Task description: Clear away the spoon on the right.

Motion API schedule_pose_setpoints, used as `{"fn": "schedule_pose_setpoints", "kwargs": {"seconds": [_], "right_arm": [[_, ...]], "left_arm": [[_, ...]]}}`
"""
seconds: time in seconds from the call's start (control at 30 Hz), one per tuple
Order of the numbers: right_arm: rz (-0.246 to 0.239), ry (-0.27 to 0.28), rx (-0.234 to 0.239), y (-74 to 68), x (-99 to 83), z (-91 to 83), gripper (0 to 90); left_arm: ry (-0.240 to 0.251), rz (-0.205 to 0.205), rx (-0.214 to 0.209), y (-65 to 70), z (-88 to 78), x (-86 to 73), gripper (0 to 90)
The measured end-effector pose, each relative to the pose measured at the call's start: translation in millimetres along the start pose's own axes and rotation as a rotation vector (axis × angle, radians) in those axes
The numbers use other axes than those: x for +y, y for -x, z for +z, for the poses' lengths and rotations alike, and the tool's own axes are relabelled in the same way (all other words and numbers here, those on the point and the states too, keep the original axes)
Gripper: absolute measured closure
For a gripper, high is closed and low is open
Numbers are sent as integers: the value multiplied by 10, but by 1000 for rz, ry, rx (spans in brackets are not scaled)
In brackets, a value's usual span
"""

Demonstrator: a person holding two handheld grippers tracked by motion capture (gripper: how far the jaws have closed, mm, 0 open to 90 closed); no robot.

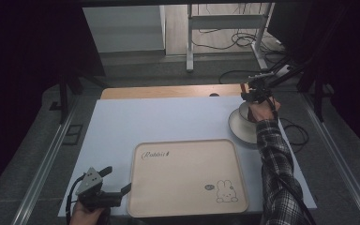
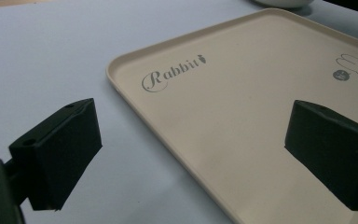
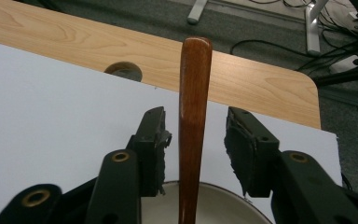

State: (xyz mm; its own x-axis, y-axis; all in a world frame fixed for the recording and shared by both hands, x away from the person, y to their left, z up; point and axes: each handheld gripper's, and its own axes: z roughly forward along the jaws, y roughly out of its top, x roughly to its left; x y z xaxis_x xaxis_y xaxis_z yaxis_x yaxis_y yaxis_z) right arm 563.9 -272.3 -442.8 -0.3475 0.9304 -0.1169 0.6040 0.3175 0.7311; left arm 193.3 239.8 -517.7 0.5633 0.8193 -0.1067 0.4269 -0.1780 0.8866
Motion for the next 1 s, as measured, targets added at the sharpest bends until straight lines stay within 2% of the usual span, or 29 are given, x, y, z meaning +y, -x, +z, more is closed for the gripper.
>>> {"fn": "schedule_pose_setpoints", "kwargs": {"seconds": [0.07,0.13,0.2,0.33,0.5,0.73,1.0], "right_arm": [[-2,-30,-6,-3,5,70,660],[-15,-51,-21,-11,2,95,758],[-16,-58,-14,-21,0,91,773],[-37,-59,-14,-53,28,39,777],[-36,-45,-4,-61,80,-65,778],[-9,-25,27,-29,169,-252,779],[-23,1,77,-57,289,-490,779]], "left_arm": [[1,-1,-1,-2,0,0,34],[1,-3,-2,-3,-1,-1,34],[1,-4,-2,-5,-1,-1,34],[0,-3,-1,-2,-1,0,34],[-2,-1,-1,-2,0,0,34],[-3,-2,0,-3,1,1,34],[-3,-8,0,-7,1,1,34]]}}
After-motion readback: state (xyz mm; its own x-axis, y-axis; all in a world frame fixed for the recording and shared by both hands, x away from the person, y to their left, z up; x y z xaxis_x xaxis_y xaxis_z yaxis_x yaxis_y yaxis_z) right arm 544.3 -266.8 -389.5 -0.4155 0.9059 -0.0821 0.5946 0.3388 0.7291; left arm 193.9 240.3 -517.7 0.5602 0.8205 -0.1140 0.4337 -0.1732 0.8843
